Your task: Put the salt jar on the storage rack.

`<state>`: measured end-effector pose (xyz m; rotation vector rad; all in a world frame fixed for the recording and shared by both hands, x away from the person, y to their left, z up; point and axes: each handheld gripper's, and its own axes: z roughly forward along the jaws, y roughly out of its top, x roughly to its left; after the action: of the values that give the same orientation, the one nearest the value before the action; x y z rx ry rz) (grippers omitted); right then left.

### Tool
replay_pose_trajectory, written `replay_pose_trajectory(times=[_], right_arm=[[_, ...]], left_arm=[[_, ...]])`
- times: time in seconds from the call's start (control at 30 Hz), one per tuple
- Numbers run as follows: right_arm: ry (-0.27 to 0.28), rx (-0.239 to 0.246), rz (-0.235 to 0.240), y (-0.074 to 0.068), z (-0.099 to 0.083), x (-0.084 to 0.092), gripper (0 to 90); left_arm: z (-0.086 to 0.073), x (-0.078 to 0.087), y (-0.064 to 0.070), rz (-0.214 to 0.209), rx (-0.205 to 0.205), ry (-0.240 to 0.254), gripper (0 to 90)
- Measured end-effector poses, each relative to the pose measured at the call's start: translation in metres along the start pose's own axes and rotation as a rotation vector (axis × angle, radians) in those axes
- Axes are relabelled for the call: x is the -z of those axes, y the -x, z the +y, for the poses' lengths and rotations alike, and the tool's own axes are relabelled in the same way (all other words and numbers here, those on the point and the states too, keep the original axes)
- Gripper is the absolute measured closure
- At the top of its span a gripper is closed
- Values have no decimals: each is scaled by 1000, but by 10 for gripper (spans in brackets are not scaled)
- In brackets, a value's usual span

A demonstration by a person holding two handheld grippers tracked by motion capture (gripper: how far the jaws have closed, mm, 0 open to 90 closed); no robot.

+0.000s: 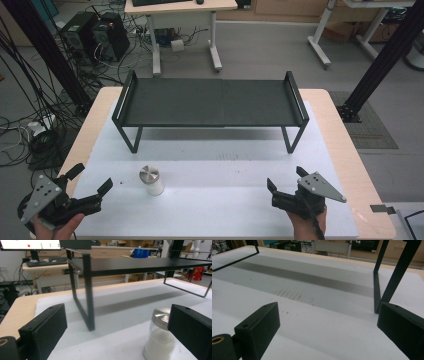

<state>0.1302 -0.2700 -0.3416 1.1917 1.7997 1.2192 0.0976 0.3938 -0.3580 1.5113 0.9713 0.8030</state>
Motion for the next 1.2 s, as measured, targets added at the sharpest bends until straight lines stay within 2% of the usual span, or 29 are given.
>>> replay_pose_trajectory(times=[0.13, 0.17, 0.3, 0.67, 0.9, 1.2], right_arm=[[0, -4, -4, 0, -1, 2, 38], [0, -4, -5, 0, -2, 2, 38], [2, -10, -3, 0, -4, 3, 38], [-4, 3, 14, -3, -6, 3, 40], [2, 5, 18, -2, -6, 4, 40], [8, -1, 15, -1, -8, 7, 40]], left_arm=[[-1, 0, 1, -32, 11, 15, 3], [-3, -1, 1, -58, 27, 30, 3], [-4, -6, 5, -87, 33, 44, 2], [-5, -29, 18, -142, 33, 27, 2], [-6, -41, 25, -167, 18, 9, 2], [-11, -51, 36, -157, -6, -7, 3]])
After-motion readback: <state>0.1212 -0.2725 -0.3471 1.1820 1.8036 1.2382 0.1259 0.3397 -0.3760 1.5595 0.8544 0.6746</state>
